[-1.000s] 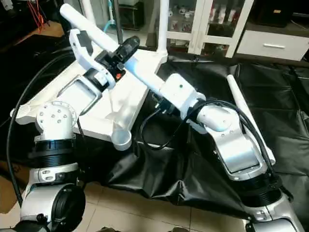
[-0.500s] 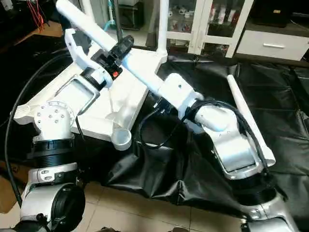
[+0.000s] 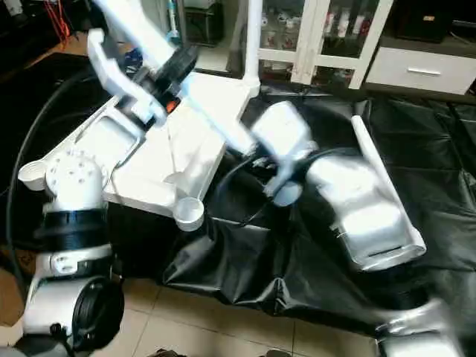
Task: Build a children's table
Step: Pick table leg
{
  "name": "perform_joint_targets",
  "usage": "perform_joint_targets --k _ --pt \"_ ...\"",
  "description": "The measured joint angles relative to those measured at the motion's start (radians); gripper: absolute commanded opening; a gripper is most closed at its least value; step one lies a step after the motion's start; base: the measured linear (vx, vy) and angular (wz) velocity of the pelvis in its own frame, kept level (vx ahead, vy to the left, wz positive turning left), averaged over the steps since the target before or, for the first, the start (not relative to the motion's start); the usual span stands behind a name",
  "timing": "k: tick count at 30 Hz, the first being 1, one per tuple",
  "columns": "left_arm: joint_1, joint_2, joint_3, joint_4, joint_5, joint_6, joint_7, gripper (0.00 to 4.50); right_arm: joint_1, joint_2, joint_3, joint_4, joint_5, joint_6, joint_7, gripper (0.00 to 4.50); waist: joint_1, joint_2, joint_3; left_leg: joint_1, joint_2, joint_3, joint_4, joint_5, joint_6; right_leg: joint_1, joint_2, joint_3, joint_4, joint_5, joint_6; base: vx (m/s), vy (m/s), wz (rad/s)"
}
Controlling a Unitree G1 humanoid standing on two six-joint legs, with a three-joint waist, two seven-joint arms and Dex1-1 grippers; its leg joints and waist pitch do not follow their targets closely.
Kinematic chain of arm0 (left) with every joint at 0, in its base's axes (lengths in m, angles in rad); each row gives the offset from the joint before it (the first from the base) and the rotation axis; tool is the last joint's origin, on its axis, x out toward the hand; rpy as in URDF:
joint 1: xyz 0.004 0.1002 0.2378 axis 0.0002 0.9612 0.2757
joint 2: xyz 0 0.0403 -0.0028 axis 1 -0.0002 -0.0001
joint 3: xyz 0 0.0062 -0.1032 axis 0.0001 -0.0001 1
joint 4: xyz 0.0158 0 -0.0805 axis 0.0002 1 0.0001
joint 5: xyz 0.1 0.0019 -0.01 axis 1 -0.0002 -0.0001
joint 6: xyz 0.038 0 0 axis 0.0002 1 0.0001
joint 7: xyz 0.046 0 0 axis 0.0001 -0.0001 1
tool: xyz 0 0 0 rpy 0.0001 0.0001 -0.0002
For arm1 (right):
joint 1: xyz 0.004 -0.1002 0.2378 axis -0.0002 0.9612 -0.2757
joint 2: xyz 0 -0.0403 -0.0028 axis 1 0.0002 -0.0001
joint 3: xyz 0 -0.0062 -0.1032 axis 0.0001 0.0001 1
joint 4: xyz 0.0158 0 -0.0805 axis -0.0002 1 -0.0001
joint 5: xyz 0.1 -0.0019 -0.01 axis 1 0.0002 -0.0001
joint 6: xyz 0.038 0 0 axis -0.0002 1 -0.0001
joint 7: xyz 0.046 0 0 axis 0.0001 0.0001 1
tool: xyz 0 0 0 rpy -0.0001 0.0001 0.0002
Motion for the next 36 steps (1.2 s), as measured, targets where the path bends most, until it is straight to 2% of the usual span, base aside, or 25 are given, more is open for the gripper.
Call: perform_joint_targets --k 2,6,11,17,26,34,35,36 --pt "-0.001 0.008 -0.022 -0.009 -0.007 0.003 -0.033 1.61 0.0 -0.017 -0.024 0.0 0.043 0.039 0.033 4.04 -0.001 0.0 0.0 0.0 0.0 0.0 0.0 0.0 0.0 0.0 0.0 0.0 0.001 0.0 0.0 0.0 0.0 0.0" --pt "0.0 0.023 -0.096 -0.017 -0.007 0.014 -0.125 1.61 0.0 -0.106 -0.063 -0.003 0.196 0.147 0.203 4.12 0.005 0.0 0.0 0.0 0.0 0.0 0.0 0.0 0.0 0.0 0.0 0.0 0.001 0.0 0.0 0.0 0.0 0.0" --pt "0.0 0.045 -0.176 -0.022 0.021 0.016 -0.202 1.61 -0.001 -0.144 -0.07 -0.003 0.265 0.228 0.29 4.12 0.008 -0.001 0.0 0.001 0.0 0.0 0.0 0.002 0.003 0.0 0.0 0.0 0.002 0.0 0.0 0.0 0.0 0.0" --pt "0.0 0.068 -0.226 -0.028 0.054 0.007 -0.255 1.61 0.0 -0.228 -0.047 0.017 0.275 0.276 0.343 4.12 0.018 -0.002 0.0 0.001 0.0 0.0 0.0 0.003 0.002 0.0 0.0 0.0 0.003 0.0 0.0 0.0 0.0 0.0" --pt "0.0 0.091 -0.272 -0.048 0.069 0.004 -0.312 1.61 0.017 -0.182 -0.016 0.026 0.269 0.35 0.281 4.12 0.027 -0.002 0.0 0.001 0.0 0.0 0.0 0.003 0.002 0.0 0.0 0.0 0.003 0.0 0.0 0.0 0.0 0.0" --pt "0.0 0.091 -0.292 -0.062 0.069 0.005 -0.342 1.61 0.018 -0.18 -0.004 0.03 0.271 0.358 0.266 4.12 0.027 -0.002 0.0 0.001 0.0 0.0 0.0 0.003 0.002 0.0 0.0 0.0 0.004 0.0 0.0 0.0 0.0 0.0" --pt "0.0 0.09 -0.295 -0.067 0.069 0.005 -0.347 1.61 0.018 -0.18 -0.004 0.032 0.27 0.358 0.266 3.85 0.027 -0.002 0.0 0.001 0.0 0.0 0.0 0.003 0.002 0.0 0.0 0.0 0.004 0.0 0.0 0.0 0.0 0.0" --pt "0.0 0.09 -0.298 -0.069 0.069 0.005 -0.351 1.61 0.018 -0.18 -0.004 0.034 0.268 0.358 0.266 3.78 0.026 -0.002 0.0 0.001 0.0 0.0 0.0 0.003 0.002 0.0 0.0 0.0 0.004 0.0 0.0 0.0 0.0 0.0"
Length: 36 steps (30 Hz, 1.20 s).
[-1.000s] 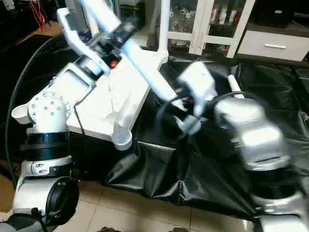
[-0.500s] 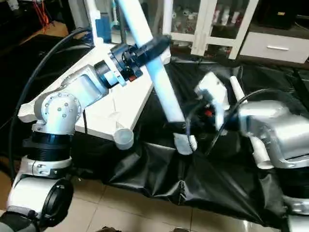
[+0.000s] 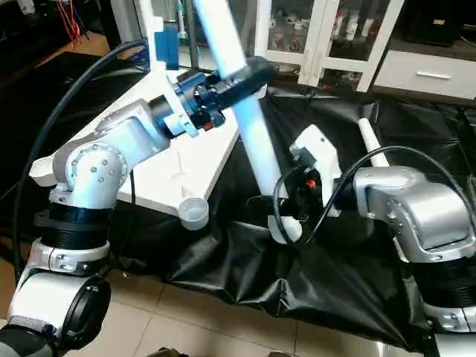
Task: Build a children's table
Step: Pick table leg
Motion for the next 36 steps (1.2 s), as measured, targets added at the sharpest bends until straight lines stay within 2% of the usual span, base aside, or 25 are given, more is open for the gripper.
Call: perform_joint_targets --k 2,3,6,9,11,18,24,25,28,31,33,35,36 --pt "0.0 0.0 -0.006 -0.002 0.0 0.002 -0.004 1.61 0.0 0.0 0.0 0.0 -0.001 0.0 0.0 3.75 0.0 0.0 0.0 0.0 0.0 0.0 0.0 0.0 0.0 0.0 0.0 0.0 0.0 0.0 0.0 0.0 0.0 0.0" --pt "0.0 0.0 -0.011 -0.005 0.0 0.002 -0.004 1.61 0.0 0.0 0.001 0.0 -0.001 0.0 0.0 3.5 0.0 0.0 0.0 0.0 0.0 0.0 0.0 0.0 0.0 0.0 0.0 0.0 0.0 0.0 0.0 0.0 0.0 0.0" --pt "0.0 0.001 -0.015 -0.015 0.0 0.003 -0.006 1.61 0.0 -0.002 0.012 0.0 -0.001 0.0 0.0 3.31 0.0 0.0 0.0 0.0 0.0 0.0 0.0 0.0 0.0 0.0 0.0 0.0 0.0 0.0 0.0 0.0 0.0 0.0" --pt "0.0 0.002 -0.015 -0.019 0.0 0.004 -0.012 1.61 0.0 -0.002 0.031 0.002 -0.004 0.0 0.0 2.91 0.0 0.0 0.0 0.0 0.0 0.0 0.0 0.0 0.0 0.0 0.0 0.0 0.0 0.0 0.0 0.0 0.0 0.0" --pt "0.0 0.003 -0.015 -0.019 0.0 0.004 -0.014 1.61 0.0 -0.003 0.035 0.001 -0.006 -0.001 0.001 2.86 0.0 0.0 0.0 0.0 0.0 0.0 0.0 0.0 0.0 0.0 0.0 0.0 0.0 0.0 0.0 0.0 0.0 0.0" --pt "0.0 0.004 -0.015 -0.019 0.0 0.006 -0.013 1.61 0.0 -0.004 0.047 -0.001 -0.008 -0.01 0.003 2.19 0.0 0.0 0.0 0.0 0.0 0.0 0.0 0.0 0.0 0.0 0.0 0.0 0.0 0.0 0.0 0.0 0.0 0.0" --pt "0.0 0.006 -0.015 -0.019 0.003 0.007 -0.013 1.61 0.002 -0.004 0.052 -0.003 -0.01 -0.017 0.002 2.11 0.0 0.0 0.0 0.0 0.0 0.0 0.0 0.0 0.0 0.0 0.0 0.0 0.0 0.0 0.0 0.0 0.0 0.0" --pt "0.0 0.006 -0.015 -0.018 0.007 0.006 -0.01 2.17 0.003 -0.003 0.052 -0.002 -0.01 -0.021 0.001 2.11 0.0 0.0 0.0 0.0 0.0 0.0 0.0 0.0 0.0 0.0 0.0 0.0 0.0 0.0 0.0 0.0 0.0 0.0" --pt "0.0 0.002 -0.005 -0.005 0.008 0.006 0.008 2.3 0.005 0.006 0.047 0.002 -0.01 -0.025 -0.01 2.1 -0.001 0.0 0.0 0.0 0.0 0.0 0.0 0.0 0.0 0.0 0.0 0.0 0.0 0.0 0.0 0.0 0.0 0.0" --pt "0.004 0.013 0.009 0.024 0.019 0.002 0.023 2.66 0.015 0.034 0.006 0.022 -0.01 -0.026 -0.066 2.03 -0.001 0.0 0.0 0.001 0.0 0.0 0.0 0.001 -0.001 0.0 0.0 0.0 0.001 0.0 0.0 0.0 0.0 0.0" --pt "0.03 0.037 0.024 0.024 0.022 0.0 0.024 2.74 0.019 0.092 -0.06 0.054 -0.018 -0.033 -0.16 1.97 -0.004 0.004 -0.002 0.001 0.0 0.0 0.0 0.001 -0.001 0.0 0.0 0.0 0.001 0.0 0.0 0.0 0.0 0.0" --pt "0.055 0.047 0.035 0.022 0.025 0.0 0.026 2.96 0.021 0.11 -0.104 0.081 -0.033 -0.04 -0.225 1.89 -0.003 0.005 -0.002 0.001 0.0 0.0 0.0 0.001 -0.001 0.0 0.0 0.0 0.001 0.0 0.0 0.0 0.0 0.0" --pt "0.074 0.055 0.044 0.017 0.027 -0.001 0.03 2.96 0.018 0.156 -0.153 0.105 -0.043 -0.069 -0.291 1.89 -0.005 0.006 -0.002 0.001 0.0 0.0 0.0 0.001 -0.001 0.0 0.0 0.0 0.001 0.0 0.0 0.0 0.0 0.0"
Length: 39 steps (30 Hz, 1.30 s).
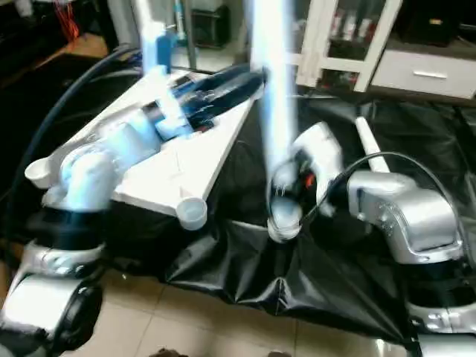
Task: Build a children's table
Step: Pick table leg
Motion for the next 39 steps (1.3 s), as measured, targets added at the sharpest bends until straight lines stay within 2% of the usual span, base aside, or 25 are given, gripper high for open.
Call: perform_joint_targets --k 3,5,7,10,12,15,18,21,24,29,33,39 --pt "0.042 0.013 0.028 0.007 0.034 -0.04 0.051 3.29 -0.003 0.08 -0.14 0.053 -0.014 -0.085 -0.182 1.86 0.001 0.005 0.001 -0.001 0.0 0.0 0.0 0.0 -0.001 -0.001 0.0 0.0 0.0 0.0 0.0 0.0 0.0 0.0" --pt "0.044 0.046 0.037 0.042 0.098 -0.098 0.107 3.36 0.001 0.098 -0.177 0.053 -0.023 -0.12 -0.244 1.85 0.0 0.006 0.0 0.0 0.0 0.0 0.0 0.0 -0.001 0.0 0.0 0.0 0.0 0.0 0.0 0.0 0.0 0.0" --pt "0.054 0.114 0.03 0.109 0.206 -0.162 0.16 3.36 0.022 0.1 -0.188 0.034 -0.043 -0.152 -0.276 1.84 -0.004 0.007 0.0 0.0 0.0 0.0 -0.001 0.001 -0.001 0.0 0.0 0.0 0.0 0.0 0.001 0.0 0.0 0.0" --pt "0.118 0.292 -0.116 0.204 0.421 -0.27 0.157 3.36 0.11 0.124 -0.163 -0.028 -0.081 -0.22 -0.278 1.84 -0.019 0.008 -0.001 0.0 0.0 0.0 -0.003 0.001 -0.001 0.0 0.001 0.0 -0.002 0.0 0.004 0.0 0.0 0.0" --pt "0.151 0.341 -0.168 0.268 0.501 -0.303 0.142 3.36 0.15 0.144 -0.139 -0.047 -0.09 -0.231 -0.281 1.84 -0.026 0.008 -0.001 -0.001 0.0 -0.001 -0.003 0.001 -0.001 -0.001 0.001 -0.001 -0.002 0.001 0.005 0.0 0.0 0.0" --pt "0.156 0.417 -0.257 0.349 0.611 -0.376 0.104 3.36 0.171 0.178 -0.116 -0.067 -0.089 -0.24 -0.298 1.84 -0.028 0.009 0.0 -0.001 0.0 0.0 -0.003 0.0 -0.003 -0.001 0.001 0.0 -0.002 0.001 0.005 0.0 0.0 0.0" --pt "0.153 0.446 -0.29 0.42 0.673 -0.441 0.086 3.36 0.176 0.179 -0.111 -0.08 -0.089 -0.25 -0.301 1.84 -0.026 0.009 0.0 0.0 0.0 0.0 -0.003 -0.002 -0.008 0.0 0.001 0.0 -0.003 0.001 0.005 0.0 0.0 0.0" --pt "0.146 0.453 -0.357 0.524 0.757 -0.511 0.083 3.36 0.184 0.184 -0.081 -0.092 -0.094 -0.262 -0.297 1.84 -0.027 0.009 0.0 0.0 0.0 0.0 -0.004 -0.001 -0.01 0.001 0.0 0.001 -0.002 0.001 0.004 0.0 0.0 0.0" --pt "0.131 0.462 -0.409 0.557 0.816 -0.551 0.061 3.36 0.187 0.188 -0.067 -0.094 -0.104 -0.262 -0.297 1.84 -0.027 0.01 -0.001 0.002 0.0 0.0 -0.005 0.0 -0.011 0.002 0.0 0.001 -0.002 0.002 0.004 0.0 0.0 0.0" --pt "0.123 0.463 -0.421 0.552 0.829 -0.558 0.001 3.36 0.187 0.185 -0.067 -0.094 -0.107 -0.262 -0.297 1.84 -0.032 0.01 -0.001 0.005 0.0 0.0 -0.01 0.002 -0.014 0.002 0.0 0.001 -0.002 0.002 0.005 0.0 0.0 0.0" --pt "0.148 0.411 -0.398 0.489 0.747 -0.538 -0.109 3.36 0.187 0.183 -0.067 -0.095 -0.107 -0.262 -0.298 1.84 -0.031 0.011 -0.001 0.005 0.0 0.0 -0.014 0.003 -0.015 0.002 0.0 0.001 -0.003 0.002 0.005 0.0 0.0 0.0" --pt "0.191 0.324 -0.402 0.401 0.67 -0.504 -0.187 3.36 0.187 0.18 -0.067 -0.095 -0.109 -0.262 -0.297 1.84 -0.025 0.01 -0.001 0.005 0.0 0.001 -0.016 0.003 -0.015 0.001 0.0 0.0 -0.004 0.002 0.005 0.0 0.0 0.0"
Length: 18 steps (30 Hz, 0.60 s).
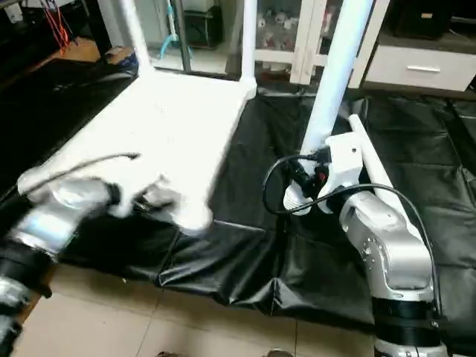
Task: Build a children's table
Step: Pick table leg
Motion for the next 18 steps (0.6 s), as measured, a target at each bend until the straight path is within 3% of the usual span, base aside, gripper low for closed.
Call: perform_joint_targets --k 5,12,15,16,18 --pt "0.01 -0.056 -0.025 -0.026 -0.011 0.009 -0.011 3.36 0.0 -0.001 0.002 0.0 0.0 0.0 0.0 1.84 -0.002 0.0 0.0 0.0 0.0 0.0 0.0 0.001 0.0 0.001 0.0 0.0 0.0 0.0 0.0 0.0 0.0 0.0" --pt "0.018 -0.145 -0.004 -0.04 -0.02 -0.003 0.048 3.36 -0.003 -0.005 0.003 -0.001 0.0 -0.001 0.003 1.84 0.0 -0.002 0.001 -0.002 0.0 0.0 0.0 0.001 0.0 0.0 0.0 0.0 -0.001 0.0 0.0 0.0 0.0 0.0" --pt "0.017 -0.134 0.034 -0.053 -0.044 -0.017 0.042 3.36 -0.002 -0.005 0.001 -0.019 0.004 -0.012 0.017 1.84 -0.004 -0.002 0.001 -0.002 0.0 0.0 0.0 0.004 0.005 -0.001 0.0 0.0 -0.001 0.0 0.0 0.0 0.0 0.0" --pt "0.017 -0.127 0.044 -0.064 -0.058 -0.019 0.03 3.64 -0.002 -0.007 -0.001 -0.022 0.009 -0.025 0.027 1.84 -0.006 -0.002 0.001 -0.002 0.0 0.0 0.0 0.004 0.005 -0.001 0.0 0.0 0.0 0.0 0.0 0.0 0.0 0.0" --pt "0.033 -0.096 0.062 -0.127 -0.128 0.005 -0.064 3.71 0.007 -0.023 -0.019 -0.034 0.083 -0.022 0.105 1.84 -0.007 -0.002 0.001 -0.001 0.0 0.0 -0.001 0.004 0.005 -0.001 0.0 0.0 0.0 0.0 0.0 0.0 0.0 0.0"
